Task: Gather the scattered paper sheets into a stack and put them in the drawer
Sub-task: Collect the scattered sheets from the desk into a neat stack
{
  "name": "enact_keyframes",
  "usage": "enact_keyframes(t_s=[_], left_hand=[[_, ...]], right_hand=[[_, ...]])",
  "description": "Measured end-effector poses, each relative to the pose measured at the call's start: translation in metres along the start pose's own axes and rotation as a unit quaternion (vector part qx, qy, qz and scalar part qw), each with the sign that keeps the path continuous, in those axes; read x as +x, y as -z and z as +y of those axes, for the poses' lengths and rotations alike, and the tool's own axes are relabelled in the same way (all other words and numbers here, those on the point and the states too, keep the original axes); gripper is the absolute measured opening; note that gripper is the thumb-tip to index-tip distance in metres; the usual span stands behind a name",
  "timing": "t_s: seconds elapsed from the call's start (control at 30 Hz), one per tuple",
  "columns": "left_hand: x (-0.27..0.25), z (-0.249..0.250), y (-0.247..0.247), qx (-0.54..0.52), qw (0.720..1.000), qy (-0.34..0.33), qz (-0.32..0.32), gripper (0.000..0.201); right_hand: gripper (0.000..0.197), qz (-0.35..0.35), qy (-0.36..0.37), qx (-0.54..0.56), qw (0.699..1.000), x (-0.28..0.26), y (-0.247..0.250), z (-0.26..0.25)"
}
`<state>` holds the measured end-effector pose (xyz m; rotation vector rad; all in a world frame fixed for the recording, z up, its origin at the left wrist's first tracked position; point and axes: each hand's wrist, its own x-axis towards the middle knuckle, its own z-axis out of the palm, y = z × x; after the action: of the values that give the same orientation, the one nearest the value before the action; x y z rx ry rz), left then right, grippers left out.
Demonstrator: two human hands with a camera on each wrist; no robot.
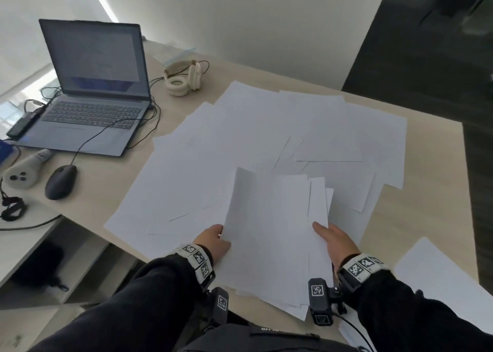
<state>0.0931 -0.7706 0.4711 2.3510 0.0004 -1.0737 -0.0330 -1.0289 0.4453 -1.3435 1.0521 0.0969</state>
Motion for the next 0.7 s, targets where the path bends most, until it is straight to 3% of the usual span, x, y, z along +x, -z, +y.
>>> enact_keyframes(t_s=[0.17,0.23,0.33,0.43,0.53,0.6,0.7], left_hand=[[-0.001,0.016,-0.021,0.042,0.995,-0.056,-0.070,0.016],[0.006,0.014,-0.018,0.087,0.992,-0.082,-0.024,0.023],[0.022,0.005,0.001,0.105,0.985,-0.093,0.103,0.026],[0.038,-0.007,0.024,0.186,0.968,-0.056,0.157,0.074],[0.052,-0.018,0.039,0.245,0.962,-0.011,0.119,0.118],[0.059,-0.025,0.042,0.270,0.959,0.001,0.091,0.130],[0.062,-0.028,0.042,0.274,0.958,0.001,0.080,0.128]], right_hand=[[0.011,-0.015,-0.002,-0.038,0.999,0.005,0.002,0.011],[0.013,0.007,0.011,-0.080,0.997,0.007,0.004,0.014],[0.016,0.041,0.025,-0.111,0.993,0.011,0.012,0.013],[0.013,0.059,0.034,-0.122,0.990,0.012,0.016,0.010],[0.012,0.070,0.039,-0.120,0.990,0.011,0.018,0.008],[0.012,0.074,0.042,-0.109,0.990,0.010,0.017,0.008],[0.014,0.075,0.049,-0.095,0.991,0.008,0.013,0.008]])
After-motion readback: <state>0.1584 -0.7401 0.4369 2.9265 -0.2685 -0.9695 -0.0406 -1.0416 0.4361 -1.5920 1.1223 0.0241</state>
